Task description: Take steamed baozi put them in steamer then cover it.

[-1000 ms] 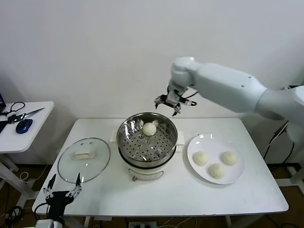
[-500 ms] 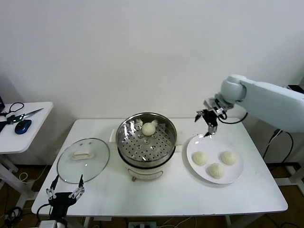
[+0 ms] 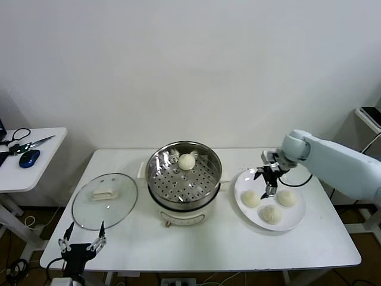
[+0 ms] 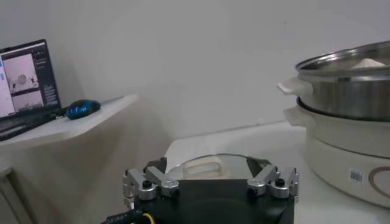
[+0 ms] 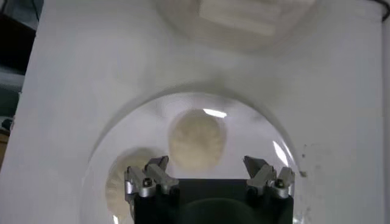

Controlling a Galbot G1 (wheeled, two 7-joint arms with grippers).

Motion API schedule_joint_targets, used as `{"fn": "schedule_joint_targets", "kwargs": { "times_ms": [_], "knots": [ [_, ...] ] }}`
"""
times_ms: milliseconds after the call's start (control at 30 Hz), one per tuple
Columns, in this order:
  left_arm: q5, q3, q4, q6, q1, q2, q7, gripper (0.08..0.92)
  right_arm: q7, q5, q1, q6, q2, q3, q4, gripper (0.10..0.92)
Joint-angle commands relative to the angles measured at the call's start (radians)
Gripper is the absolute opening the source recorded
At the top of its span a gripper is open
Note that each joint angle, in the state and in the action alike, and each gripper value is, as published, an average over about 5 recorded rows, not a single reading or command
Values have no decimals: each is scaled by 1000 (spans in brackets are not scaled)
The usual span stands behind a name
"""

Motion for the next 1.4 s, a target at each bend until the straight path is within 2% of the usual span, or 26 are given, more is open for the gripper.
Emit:
{"fn": "schedule_joint_targets", "kwargs": {
  "times_ms": [33,633,1033,1233,1400],
  "knots": [
    [5,-1,2,1,1,0,0,823,2,-53,-114,-19,63,89,-87,823],
    [5,-4,26,-8,-1,6,1,823,-4,-81,-124,4,102,123,-145,820],
    [7,-3,29,-12,1,5,-1,823,-8,-69,-107,7,90,116,-132,747],
    [6,-2,32,-13,5,5,-4,823,4,-14,-51,-7,56,88,-88,738],
    [7,1,27,-13,10,8,-4,823,3,113,116,-23,29,15,-55,738]
  ]
}}
